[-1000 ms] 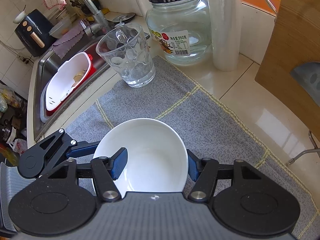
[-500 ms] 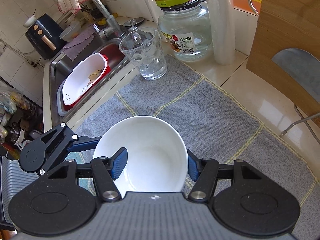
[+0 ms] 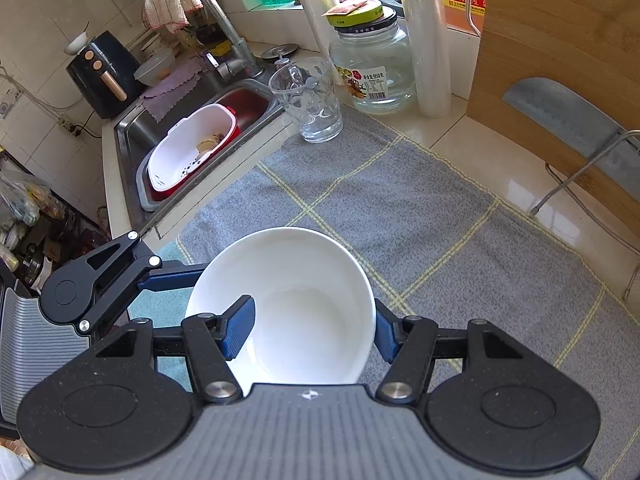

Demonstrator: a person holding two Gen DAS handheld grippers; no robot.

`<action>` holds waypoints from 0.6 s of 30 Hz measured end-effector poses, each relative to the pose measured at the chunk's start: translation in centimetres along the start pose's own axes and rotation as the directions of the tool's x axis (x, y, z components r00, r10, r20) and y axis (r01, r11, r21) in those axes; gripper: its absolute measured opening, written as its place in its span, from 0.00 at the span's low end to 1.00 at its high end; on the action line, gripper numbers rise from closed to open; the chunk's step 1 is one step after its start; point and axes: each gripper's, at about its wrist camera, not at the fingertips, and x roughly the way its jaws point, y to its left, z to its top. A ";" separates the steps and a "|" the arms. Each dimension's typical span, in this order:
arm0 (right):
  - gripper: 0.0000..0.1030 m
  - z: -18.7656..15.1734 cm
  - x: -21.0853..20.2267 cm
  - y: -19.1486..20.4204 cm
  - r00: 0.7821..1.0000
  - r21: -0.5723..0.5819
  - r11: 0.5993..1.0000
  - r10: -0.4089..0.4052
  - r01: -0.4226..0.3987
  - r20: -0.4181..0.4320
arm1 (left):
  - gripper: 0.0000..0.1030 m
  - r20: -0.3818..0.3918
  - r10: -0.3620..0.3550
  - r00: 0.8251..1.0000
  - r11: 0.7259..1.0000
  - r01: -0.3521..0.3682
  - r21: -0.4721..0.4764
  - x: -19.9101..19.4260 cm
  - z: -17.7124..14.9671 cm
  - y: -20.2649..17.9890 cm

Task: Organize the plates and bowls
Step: 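Lift the pink-flowered bowl with the right gripper toward the nested white bowls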

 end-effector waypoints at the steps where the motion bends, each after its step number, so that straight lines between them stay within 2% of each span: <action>1: 0.65 -0.4 -0.3 0.1 1.000 0.003 1.000 0.002 -0.002 0.003 | 0.90 -0.003 -0.004 1.000 1.000 0.004 0.002 -0.2 0.0 -0.4; 9: 0.65 -3.5 -2.9 0.5 1.000 0.022 1.000 -0.001 0.000 0.018 | 0.90 0.001 -0.025 1.000 0.999 0.025 0.022 -1.8 0.0 -3.4; 18: 0.65 -6.3 -5.1 0.6 0.999 0.042 0.999 -0.006 0.004 0.036 | 0.90 -0.003 -0.062 0.998 0.997 0.062 0.038 -3.6 -0.5 -4.4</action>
